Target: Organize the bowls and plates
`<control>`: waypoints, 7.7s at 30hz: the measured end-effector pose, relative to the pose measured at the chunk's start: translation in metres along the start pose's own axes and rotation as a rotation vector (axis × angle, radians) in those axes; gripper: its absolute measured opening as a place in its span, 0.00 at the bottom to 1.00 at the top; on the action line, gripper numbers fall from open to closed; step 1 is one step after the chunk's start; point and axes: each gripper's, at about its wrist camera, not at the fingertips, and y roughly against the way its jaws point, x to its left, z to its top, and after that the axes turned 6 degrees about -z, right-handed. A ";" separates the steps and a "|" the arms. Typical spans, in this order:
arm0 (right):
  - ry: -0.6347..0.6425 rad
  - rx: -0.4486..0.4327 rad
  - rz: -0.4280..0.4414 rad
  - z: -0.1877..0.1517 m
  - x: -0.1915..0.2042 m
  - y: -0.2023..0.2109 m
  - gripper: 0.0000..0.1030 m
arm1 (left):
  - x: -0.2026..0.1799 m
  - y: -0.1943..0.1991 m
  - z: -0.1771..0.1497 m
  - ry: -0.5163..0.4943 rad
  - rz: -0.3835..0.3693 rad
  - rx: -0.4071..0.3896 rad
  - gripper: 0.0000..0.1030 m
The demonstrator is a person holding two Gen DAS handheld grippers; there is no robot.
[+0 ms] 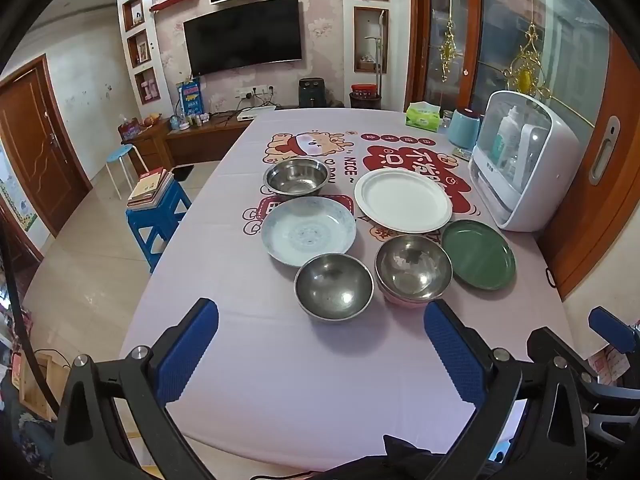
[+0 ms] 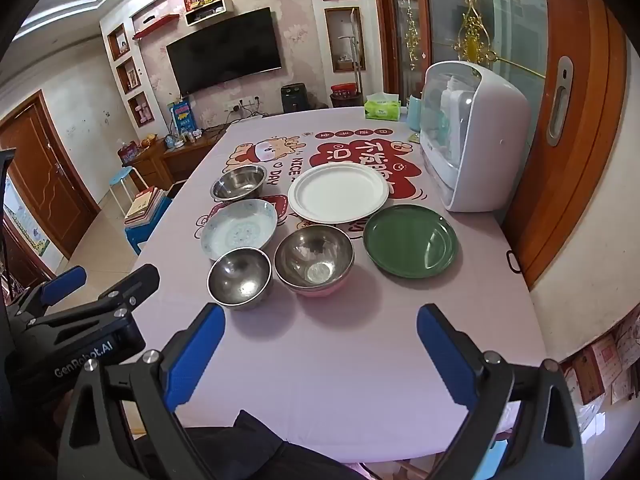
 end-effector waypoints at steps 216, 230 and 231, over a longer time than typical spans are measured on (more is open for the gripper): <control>-0.197 0.050 0.174 0.156 -0.103 -0.315 0.21 | -0.021 -0.375 0.187 0.139 -0.285 0.310 0.39; -0.193 -0.064 0.196 0.151 -0.094 -0.228 0.21 | -0.012 -0.283 0.190 0.144 -0.320 0.197 0.39; -0.190 -0.075 0.198 0.150 -0.093 -0.219 0.21 | -0.010 -0.274 0.188 0.148 -0.324 0.190 0.39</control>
